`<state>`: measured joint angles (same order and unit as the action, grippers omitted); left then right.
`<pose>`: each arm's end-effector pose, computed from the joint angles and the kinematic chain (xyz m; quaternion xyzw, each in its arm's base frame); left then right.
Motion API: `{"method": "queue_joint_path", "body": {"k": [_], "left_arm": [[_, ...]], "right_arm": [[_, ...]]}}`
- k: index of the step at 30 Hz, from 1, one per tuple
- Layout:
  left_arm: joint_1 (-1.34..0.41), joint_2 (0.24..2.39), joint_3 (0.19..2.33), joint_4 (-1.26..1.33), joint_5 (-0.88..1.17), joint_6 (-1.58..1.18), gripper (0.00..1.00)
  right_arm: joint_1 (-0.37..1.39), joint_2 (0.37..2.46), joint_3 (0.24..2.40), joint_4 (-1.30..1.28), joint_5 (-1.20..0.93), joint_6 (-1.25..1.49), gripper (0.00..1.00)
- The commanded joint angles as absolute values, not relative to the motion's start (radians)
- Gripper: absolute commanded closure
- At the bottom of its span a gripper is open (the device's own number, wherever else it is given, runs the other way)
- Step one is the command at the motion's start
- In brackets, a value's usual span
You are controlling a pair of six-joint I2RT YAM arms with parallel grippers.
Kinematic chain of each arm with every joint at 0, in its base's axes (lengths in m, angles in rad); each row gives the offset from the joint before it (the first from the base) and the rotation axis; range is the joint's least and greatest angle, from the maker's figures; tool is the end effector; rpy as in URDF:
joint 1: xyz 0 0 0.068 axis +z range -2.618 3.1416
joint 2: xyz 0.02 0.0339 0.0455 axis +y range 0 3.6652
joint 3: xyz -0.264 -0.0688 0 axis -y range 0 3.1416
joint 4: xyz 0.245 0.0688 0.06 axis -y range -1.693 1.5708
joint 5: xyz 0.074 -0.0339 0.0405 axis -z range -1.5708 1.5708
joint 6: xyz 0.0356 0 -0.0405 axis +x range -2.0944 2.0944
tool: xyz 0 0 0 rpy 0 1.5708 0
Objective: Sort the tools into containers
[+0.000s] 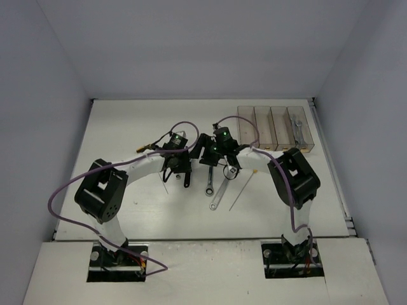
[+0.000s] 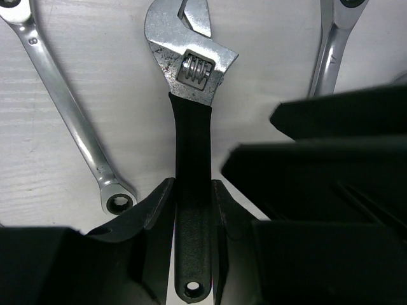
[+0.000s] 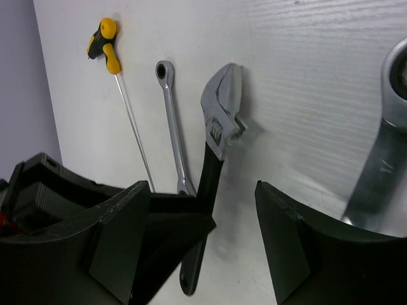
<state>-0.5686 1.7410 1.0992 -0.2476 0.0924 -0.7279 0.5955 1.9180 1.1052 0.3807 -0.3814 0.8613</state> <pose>0.3065 -0.1997 0.1901 -0.0595 0.9398 -0.2362 0.2398 0.3395 0.2460 0.1802 0.0083 0.8332 0.4715 0.2887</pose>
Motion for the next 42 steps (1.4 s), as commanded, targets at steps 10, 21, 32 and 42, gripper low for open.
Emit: {"method": "queue_joint_path", "body": {"k": [10, 21, 32, 42], "left_arm": [[-0.572, 1.654, 1.091, -0.168, 0.11, -0.748, 1.0], [-0.572, 1.629, 1.066, -0.131, 0.11, -0.722, 1.0], [-0.572, 1.634, 1.039, -0.099, 0.115, -0.691, 1.0], [-0.572, 1.595, 1.047, -0.131, 0.102, -0.665, 1.0]], "right_arm": [[0.615, 1.969, 1.155, 0.528, -0.425, 0.91, 0.43], [0.61, 2.027, 1.188, 0.551, -0.54, 0.921, 0.46], [0.608, 2.066, 1.18, 0.56, -0.577, 0.922, 0.65], [0.604, 2.02, 1.2, 0.56, -0.571, 0.831, 1.0]]}}
